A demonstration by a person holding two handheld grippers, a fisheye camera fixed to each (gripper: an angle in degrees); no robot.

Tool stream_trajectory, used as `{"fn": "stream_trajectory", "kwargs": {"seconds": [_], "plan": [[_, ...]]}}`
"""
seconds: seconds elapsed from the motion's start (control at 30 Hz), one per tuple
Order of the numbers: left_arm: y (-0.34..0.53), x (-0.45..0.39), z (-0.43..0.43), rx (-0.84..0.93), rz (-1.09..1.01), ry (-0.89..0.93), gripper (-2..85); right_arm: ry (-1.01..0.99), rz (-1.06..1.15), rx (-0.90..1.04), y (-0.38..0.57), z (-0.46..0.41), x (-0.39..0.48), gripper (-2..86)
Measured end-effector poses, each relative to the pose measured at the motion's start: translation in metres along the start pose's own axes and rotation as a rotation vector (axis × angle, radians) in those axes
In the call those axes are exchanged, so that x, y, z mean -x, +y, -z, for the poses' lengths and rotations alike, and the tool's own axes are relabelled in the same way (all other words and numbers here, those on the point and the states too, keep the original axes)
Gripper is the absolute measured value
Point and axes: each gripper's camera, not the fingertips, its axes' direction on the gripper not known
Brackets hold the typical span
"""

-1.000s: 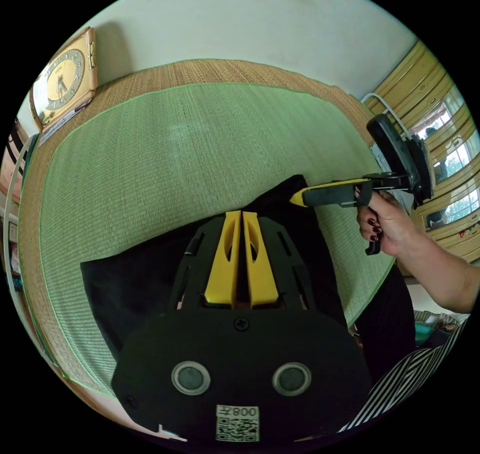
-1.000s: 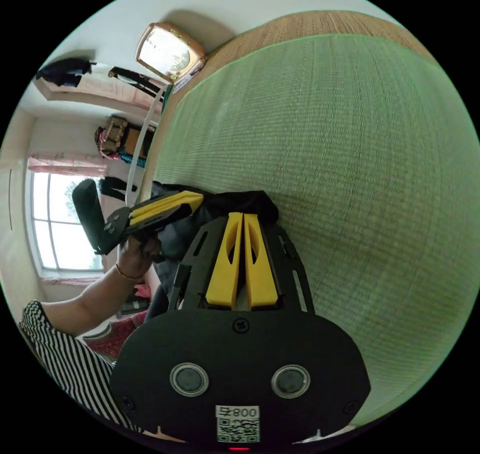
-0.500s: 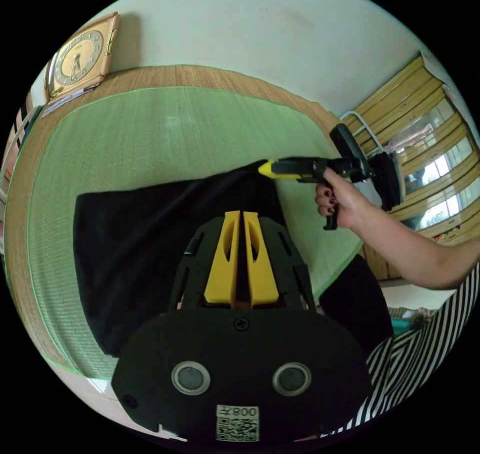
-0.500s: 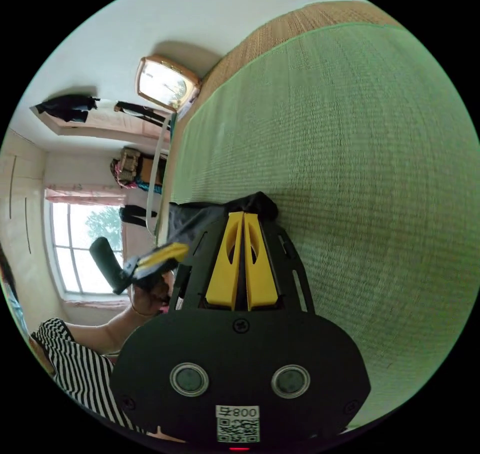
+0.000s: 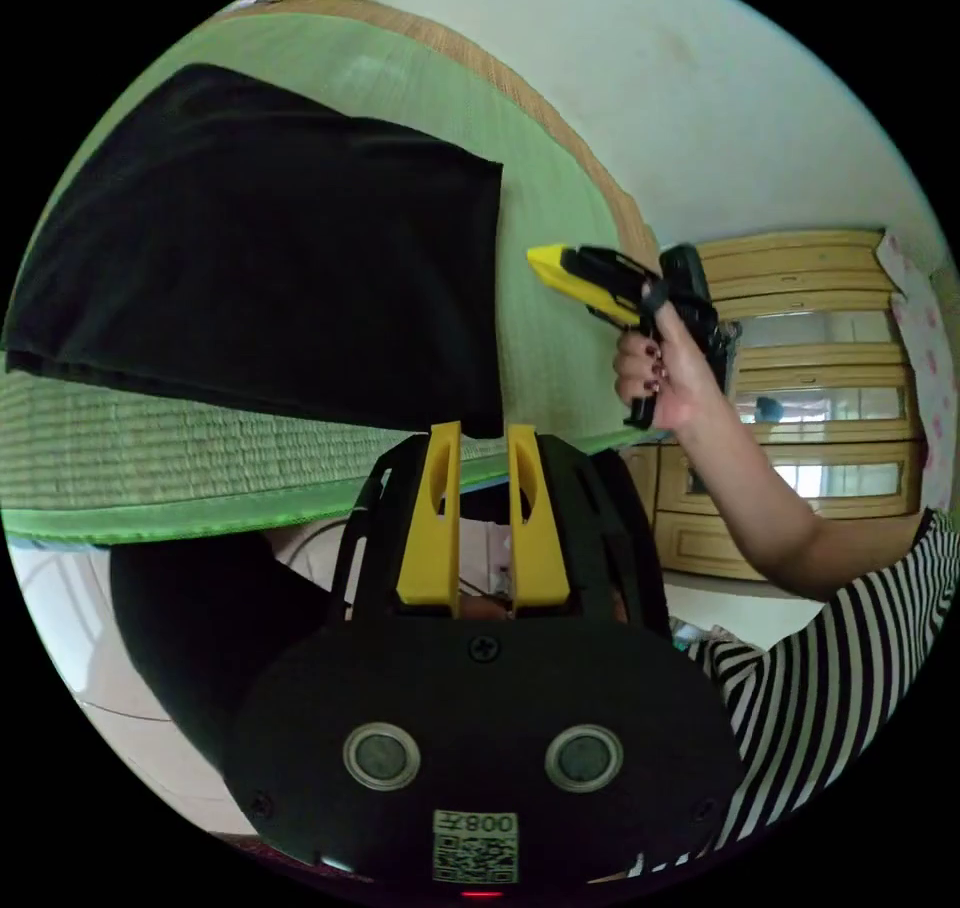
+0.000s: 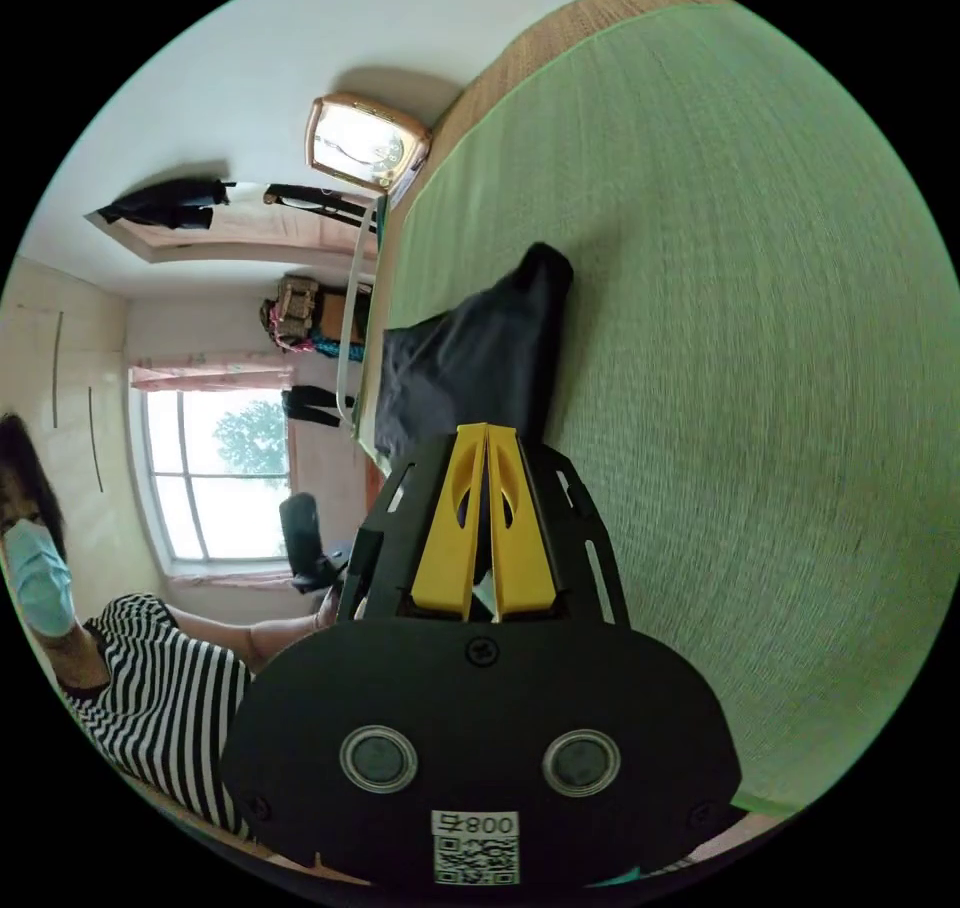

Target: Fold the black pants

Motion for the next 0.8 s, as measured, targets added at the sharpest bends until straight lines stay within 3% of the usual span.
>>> {"fn": "stream_trajectory", "kwargs": {"seconds": [0.3,0.8], "plan": [[0.017,0.041,-0.024,-0.021,0.121,0.085,7.2,-0.112,-0.157,0.034,0.054,-0.013,-0.031,4.9],[0.033,0.088,-0.021,-0.054,0.039,0.068,0.9,-0.295,-0.206,0.073,0.08,-0.05,-0.019,9.0]]}}
